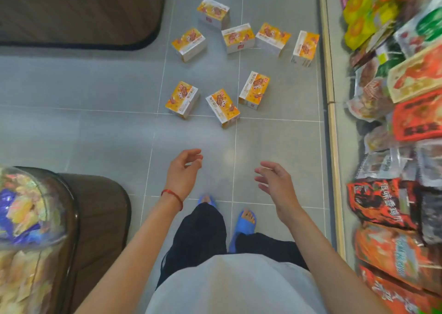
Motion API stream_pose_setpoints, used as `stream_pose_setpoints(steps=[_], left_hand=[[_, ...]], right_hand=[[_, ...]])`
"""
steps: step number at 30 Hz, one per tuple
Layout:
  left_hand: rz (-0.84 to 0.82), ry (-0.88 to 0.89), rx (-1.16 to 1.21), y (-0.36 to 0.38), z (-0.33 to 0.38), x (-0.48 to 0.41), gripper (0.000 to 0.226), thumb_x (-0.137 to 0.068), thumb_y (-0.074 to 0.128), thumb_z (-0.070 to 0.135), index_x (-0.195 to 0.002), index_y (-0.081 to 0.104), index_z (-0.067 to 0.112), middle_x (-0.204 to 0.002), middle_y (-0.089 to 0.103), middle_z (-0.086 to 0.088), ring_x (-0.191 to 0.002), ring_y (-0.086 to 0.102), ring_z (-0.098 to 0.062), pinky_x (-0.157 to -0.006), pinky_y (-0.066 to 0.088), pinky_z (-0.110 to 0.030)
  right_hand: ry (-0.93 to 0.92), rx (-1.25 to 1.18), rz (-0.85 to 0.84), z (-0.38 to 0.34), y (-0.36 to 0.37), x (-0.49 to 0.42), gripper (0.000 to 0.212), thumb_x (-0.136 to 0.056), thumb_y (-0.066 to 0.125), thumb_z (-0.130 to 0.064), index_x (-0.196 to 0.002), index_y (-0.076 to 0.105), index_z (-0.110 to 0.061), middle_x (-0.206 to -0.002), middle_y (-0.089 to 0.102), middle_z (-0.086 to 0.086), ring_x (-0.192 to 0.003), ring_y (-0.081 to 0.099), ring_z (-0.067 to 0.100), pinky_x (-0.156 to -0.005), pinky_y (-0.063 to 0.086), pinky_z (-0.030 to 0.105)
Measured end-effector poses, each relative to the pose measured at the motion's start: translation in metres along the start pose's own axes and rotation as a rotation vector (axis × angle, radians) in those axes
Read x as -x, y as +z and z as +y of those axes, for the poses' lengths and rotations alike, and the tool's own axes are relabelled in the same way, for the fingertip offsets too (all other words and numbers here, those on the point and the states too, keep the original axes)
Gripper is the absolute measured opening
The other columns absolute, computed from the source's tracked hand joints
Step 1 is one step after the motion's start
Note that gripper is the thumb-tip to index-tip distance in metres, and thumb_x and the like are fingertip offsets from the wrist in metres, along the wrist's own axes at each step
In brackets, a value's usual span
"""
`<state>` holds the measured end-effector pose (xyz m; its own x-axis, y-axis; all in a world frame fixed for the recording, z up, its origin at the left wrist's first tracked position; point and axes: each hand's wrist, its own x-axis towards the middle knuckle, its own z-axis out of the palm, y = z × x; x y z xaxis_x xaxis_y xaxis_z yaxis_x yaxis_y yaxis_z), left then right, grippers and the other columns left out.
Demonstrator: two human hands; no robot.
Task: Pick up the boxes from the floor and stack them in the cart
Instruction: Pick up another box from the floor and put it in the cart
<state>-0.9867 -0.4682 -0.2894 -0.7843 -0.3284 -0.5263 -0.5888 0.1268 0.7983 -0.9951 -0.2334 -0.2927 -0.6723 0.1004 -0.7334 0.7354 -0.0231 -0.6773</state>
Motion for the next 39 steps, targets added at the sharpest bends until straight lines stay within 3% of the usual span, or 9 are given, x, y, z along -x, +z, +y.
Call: stream_pose_setpoints(steps=[6, 15, 21, 28, 30, 33, 34, 37, 39], left_hand=[[-0.054, 0.011, -0.017, -0.004, 0.061, -0.11, 0.026, -0.097, 0.056, 0.003, -0.117, 0.065, 0.016, -0.109, 0.069, 0.0, -0.096, 0.062, -0.011, -0.09, 0.05, -0.028], [-0.209, 0.039, -0.163, -0.007, 0.136, -0.259, 0.024, -0.096, 0.057, 0.008, -0.11, 0.066, 0.025, -0.115, 0.069, -0.002, -0.101, 0.062, -0.014, -0.09, 0.051, -0.033], [-0.247, -0.03, -0.223, 0.013, 0.162, -0.337, 0.024, -0.095, 0.058, 0.01, -0.112, 0.066, 0.024, -0.119, 0.068, -0.005, -0.102, 0.062, -0.018, -0.086, 0.048, -0.031], [-0.199, -0.116, -0.268, 0.039, 0.186, -0.399, 0.024, -0.096, 0.057, 0.013, -0.113, 0.065, 0.027, -0.121, 0.067, -0.003, -0.114, 0.061, -0.022, -0.099, 0.051, -0.043], [-0.192, -0.131, -0.277, 0.046, 0.192, -0.416, 0.023, -0.095, 0.057, 0.01, -0.11, 0.065, 0.025, -0.12, 0.068, -0.005, -0.111, 0.062, -0.022, -0.098, 0.052, -0.042], [-0.221, -0.166, -0.282, 0.056, 0.197, -0.445, 0.022, -0.096, 0.056, 0.006, -0.11, 0.064, 0.021, -0.118, 0.067, -0.007, -0.093, 0.062, -0.013, -0.079, 0.057, -0.027], [-0.237, -0.18, -0.296, 0.06, 0.196, -0.457, 0.022, -0.096, 0.055, 0.006, -0.109, 0.064, 0.021, -0.118, 0.067, -0.007, -0.092, 0.061, -0.013, -0.079, 0.056, -0.026], [-0.288, -0.236, -0.38, 0.071, 0.185, -0.499, 0.019, -0.096, 0.055, 0.008, -0.106, 0.065, 0.02, -0.101, 0.068, 0.001, -0.094, 0.06, -0.017, -0.099, 0.051, -0.041], [-0.333, -0.267, -0.447, 0.077, 0.173, -0.528, 0.017, -0.095, 0.057, 0.01, -0.105, 0.066, 0.021, -0.088, 0.066, 0.01, -0.091, 0.061, -0.018, -0.098, 0.051, -0.042]], right_hand=[[0.014, -0.024, 0.055, -0.076, 0.049, -0.067, 0.023, -0.097, 0.063, -0.014, -0.12, 0.066, -0.015, -0.119, 0.071, 0.015, -0.096, 0.068, 0.019, -0.101, 0.052, 0.04], [-0.01, -0.17, 0.219, -0.154, 0.111, -0.146, 0.021, -0.098, 0.063, -0.015, -0.117, 0.069, -0.02, -0.108, 0.074, 0.003, -0.098, 0.07, 0.02, -0.091, 0.054, 0.033], [0.079, -0.213, 0.218, -0.197, 0.126, -0.214, 0.013, -0.098, 0.063, -0.013, -0.107, 0.069, -0.02, -0.106, 0.073, 0.006, -0.092, 0.068, 0.019, -0.088, 0.054, 0.032], [0.144, -0.098, 0.076, -0.229, 0.126, -0.296, 0.017, -0.1, 0.061, -0.017, -0.115, 0.068, -0.021, -0.117, 0.072, 0.009, -0.096, 0.069, 0.014, -0.077, 0.053, 0.025], [0.172, -0.091, 0.086, -0.236, 0.127, -0.314, 0.019, -0.099, 0.062, -0.017, -0.117, 0.068, -0.019, -0.118, 0.072, 0.01, -0.097, 0.069, 0.015, -0.077, 0.053, 0.025], [0.247, -0.139, 0.158, -0.245, 0.129, -0.337, 0.016, -0.096, 0.063, -0.016, -0.11, 0.069, -0.021, -0.115, 0.072, 0.01, -0.097, 0.068, 0.019, -0.08, 0.054, 0.029], [0.267, -0.162, 0.184, -0.245, 0.131, -0.346, 0.015, -0.095, 0.064, -0.015, -0.108, 0.07, -0.021, -0.113, 0.072, 0.01, -0.097, 0.067, 0.02, -0.082, 0.054, 0.031], [0.329, -0.237, 0.241, -0.241, 0.139, -0.374, 0.011, -0.096, 0.062, -0.015, -0.099, 0.068, -0.024, -0.107, 0.069, 0.007, -0.099, 0.065, 0.021, -0.087, 0.053, 0.033], [0.377, -0.293, 0.287, -0.232, 0.147, -0.395, 0.01, -0.099, 0.059, -0.017, -0.096, 0.065, -0.024, -0.11, 0.068, 0.007, -0.1, 0.063, 0.021, -0.091, 0.052, 0.036]])
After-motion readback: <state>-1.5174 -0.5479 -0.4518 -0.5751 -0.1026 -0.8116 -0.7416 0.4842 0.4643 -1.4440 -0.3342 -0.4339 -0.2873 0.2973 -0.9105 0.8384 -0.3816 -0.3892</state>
